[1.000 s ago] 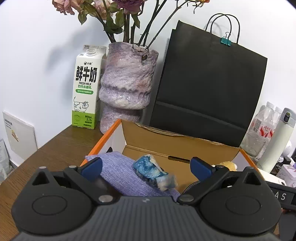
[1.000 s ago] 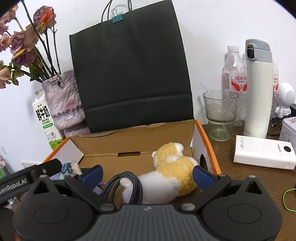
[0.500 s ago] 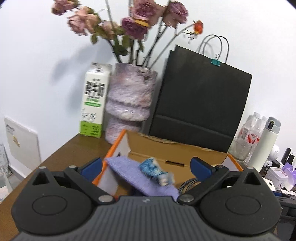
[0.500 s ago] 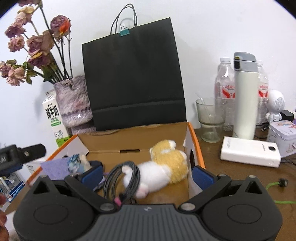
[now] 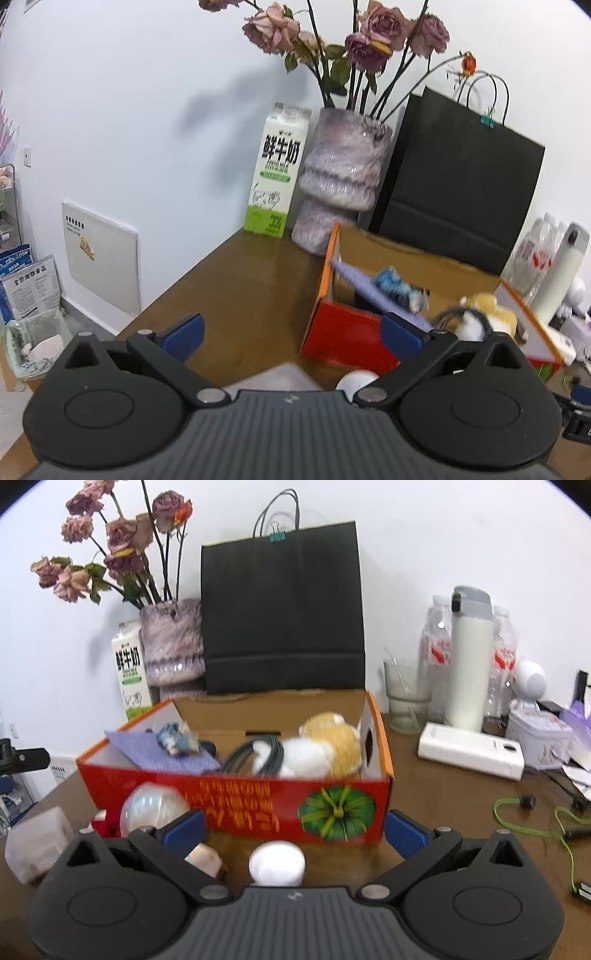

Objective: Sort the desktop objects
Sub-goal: 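Move the left tool to the cotton-bud box while the right tool approaches the tissue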

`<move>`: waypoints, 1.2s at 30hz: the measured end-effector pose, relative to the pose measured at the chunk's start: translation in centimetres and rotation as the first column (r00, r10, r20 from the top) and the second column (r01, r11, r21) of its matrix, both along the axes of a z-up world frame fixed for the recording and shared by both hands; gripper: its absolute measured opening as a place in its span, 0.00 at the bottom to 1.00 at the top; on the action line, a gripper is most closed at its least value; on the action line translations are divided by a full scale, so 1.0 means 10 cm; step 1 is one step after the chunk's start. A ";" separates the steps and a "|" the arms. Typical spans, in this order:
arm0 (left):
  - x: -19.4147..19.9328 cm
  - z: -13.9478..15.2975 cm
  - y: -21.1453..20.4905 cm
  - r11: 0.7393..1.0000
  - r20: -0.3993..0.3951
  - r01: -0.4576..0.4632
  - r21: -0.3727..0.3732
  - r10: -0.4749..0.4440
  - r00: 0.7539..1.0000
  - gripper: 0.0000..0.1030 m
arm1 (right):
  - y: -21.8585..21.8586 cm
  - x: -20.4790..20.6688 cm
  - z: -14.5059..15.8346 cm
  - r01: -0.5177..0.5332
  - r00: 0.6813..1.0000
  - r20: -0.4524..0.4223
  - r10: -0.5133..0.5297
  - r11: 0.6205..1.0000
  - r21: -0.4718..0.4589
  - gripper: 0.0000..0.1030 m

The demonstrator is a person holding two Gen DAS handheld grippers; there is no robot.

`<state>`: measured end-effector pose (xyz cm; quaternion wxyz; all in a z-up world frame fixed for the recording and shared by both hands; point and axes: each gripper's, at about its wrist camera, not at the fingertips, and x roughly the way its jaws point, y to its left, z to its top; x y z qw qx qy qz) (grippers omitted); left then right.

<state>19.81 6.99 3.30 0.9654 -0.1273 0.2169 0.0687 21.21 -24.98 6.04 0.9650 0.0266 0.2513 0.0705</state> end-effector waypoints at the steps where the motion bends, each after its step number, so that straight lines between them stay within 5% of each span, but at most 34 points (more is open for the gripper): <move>1: -0.04 -0.02 0.01 1.000 -0.006 0.002 0.004 -0.002 1.000 1.00 | 0.00 -0.03 -0.02 0.003 1.000 -0.007 -0.003 1.000 -0.002 1.00; 15: -0.12 -0.33 0.09 0.995 -0.180 0.098 0.029 -0.091 0.979 1.00 | 0.01 -0.38 -0.19 0.036 0.996 -0.077 -0.037 0.999 -0.021 1.00; 29: -0.02 -0.44 0.06 0.989 -0.223 0.140 0.056 -0.124 0.967 1.00 | 0.03 -0.38 -0.29 0.060 0.992 -0.106 -0.064 0.997 -0.043 1.00; 32: 0.00 -0.47 0.05 0.988 -0.230 0.146 0.059 -0.129 0.965 1.00 | 0.05 -0.37 -0.29 0.054 0.994 -0.096 -0.058 0.998 -0.045 0.98; 36: 0.01 -0.49 0.00 0.984 -0.224 0.161 0.081 -0.140 0.965 1.00 | 0.09 -0.29 -0.30 0.039 0.993 -0.111 -0.044 0.998 -0.050 0.83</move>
